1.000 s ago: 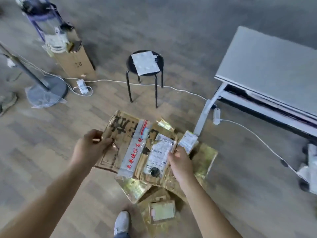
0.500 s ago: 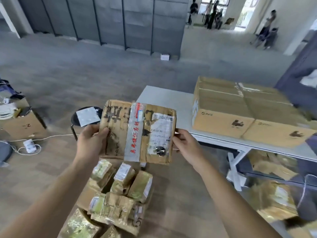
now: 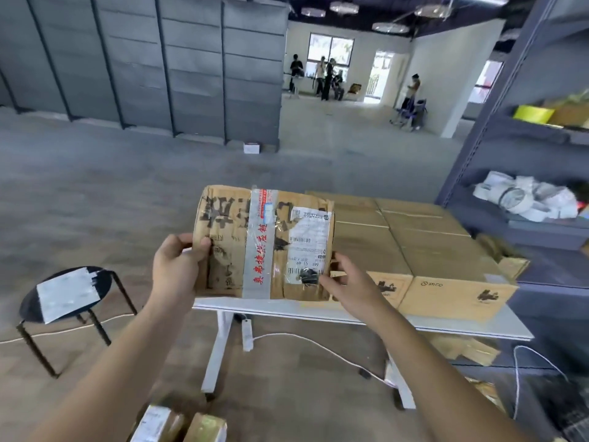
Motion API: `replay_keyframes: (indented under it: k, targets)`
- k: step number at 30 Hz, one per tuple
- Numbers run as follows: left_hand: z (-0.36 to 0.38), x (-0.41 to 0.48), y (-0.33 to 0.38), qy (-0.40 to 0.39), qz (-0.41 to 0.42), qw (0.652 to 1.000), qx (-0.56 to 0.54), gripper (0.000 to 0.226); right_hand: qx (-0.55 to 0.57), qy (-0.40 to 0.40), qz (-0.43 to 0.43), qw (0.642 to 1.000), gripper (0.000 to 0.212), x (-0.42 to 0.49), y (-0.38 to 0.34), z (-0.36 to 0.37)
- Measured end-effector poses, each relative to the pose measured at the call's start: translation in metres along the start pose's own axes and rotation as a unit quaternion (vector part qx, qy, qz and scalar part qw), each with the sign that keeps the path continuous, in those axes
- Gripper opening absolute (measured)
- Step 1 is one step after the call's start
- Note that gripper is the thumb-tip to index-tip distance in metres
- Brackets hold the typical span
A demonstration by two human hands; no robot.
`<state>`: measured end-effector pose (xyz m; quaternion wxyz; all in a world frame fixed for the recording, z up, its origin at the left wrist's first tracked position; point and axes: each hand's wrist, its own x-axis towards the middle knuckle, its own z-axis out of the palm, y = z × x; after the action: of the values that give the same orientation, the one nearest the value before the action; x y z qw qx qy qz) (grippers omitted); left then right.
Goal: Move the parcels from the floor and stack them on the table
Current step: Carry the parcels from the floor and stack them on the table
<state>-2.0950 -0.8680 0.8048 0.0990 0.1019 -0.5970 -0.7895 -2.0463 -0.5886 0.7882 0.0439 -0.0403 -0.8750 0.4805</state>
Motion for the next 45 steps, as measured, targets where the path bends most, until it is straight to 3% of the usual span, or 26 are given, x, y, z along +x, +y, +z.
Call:
replay_keyframes:
  k: [2,9,18,24,30,32,34,37,39,40,42,45]
  targets:
    - [0.030,0.030,0.007,-0.015,0.001,1.000,-0.010,0.017,0.003,0.010,0.010,1.000,0.048,0.039,-0.002,-0.015]
    - [0.126,0.125,0.007,-0.039,-0.060,0.997,-0.027,0.014,-0.009,0.054,0.050,0.997,0.025,0.133,-0.008,-0.070]
    - [0.260,0.200,-0.021,-0.062,-0.114,0.991,0.036,0.011,0.065,0.022,0.103,0.992,0.051,0.219,0.044,-0.148]
    - [0.349,0.211,-0.039,-0.163,-0.118,0.970,0.135,0.018,0.117,0.108,0.180,0.971,0.059,0.301,0.082,-0.213]
    - [0.416,0.211,-0.072,-0.056,-0.184,0.978,0.080,0.013,0.042,0.070,0.178,0.981,0.060,0.374,0.104,-0.241]
    - [0.435,0.204,-0.086,-0.053,-0.213,0.972,0.080,0.012,0.031,0.012,0.197,0.980,0.061,0.386,0.108,-0.233]
    - [0.442,0.195,-0.094,-0.139,-0.230,0.945,0.186,0.011,0.016,-0.070,0.213,0.974,0.068,0.392,0.111,-0.223]
    - [0.441,0.192,-0.085,-0.369,-0.255,0.835,0.320,0.025,-0.013,-0.115,0.222,0.968,0.065,0.400,0.120,-0.222]
    - [0.436,0.203,-0.072,-0.441,-0.212,0.788,0.373,0.032,0.024,-0.138,0.242,0.960,0.051,0.406,0.128,-0.227]
    - [0.435,0.213,-0.065,-0.440,-0.183,0.796,0.374,0.031,0.047,-0.150,0.248,0.956,0.047,0.411,0.133,-0.231]
    - [0.434,0.237,-0.054,-0.401,-0.137,0.850,0.312,0.026,0.057,-0.164,0.231,0.957,0.047,0.422,0.139,-0.242]
    - [0.433,0.279,-0.051,-0.290,-0.070,0.922,0.247,0.017,-0.015,-0.135,0.170,0.976,0.050,0.443,0.141,-0.254]
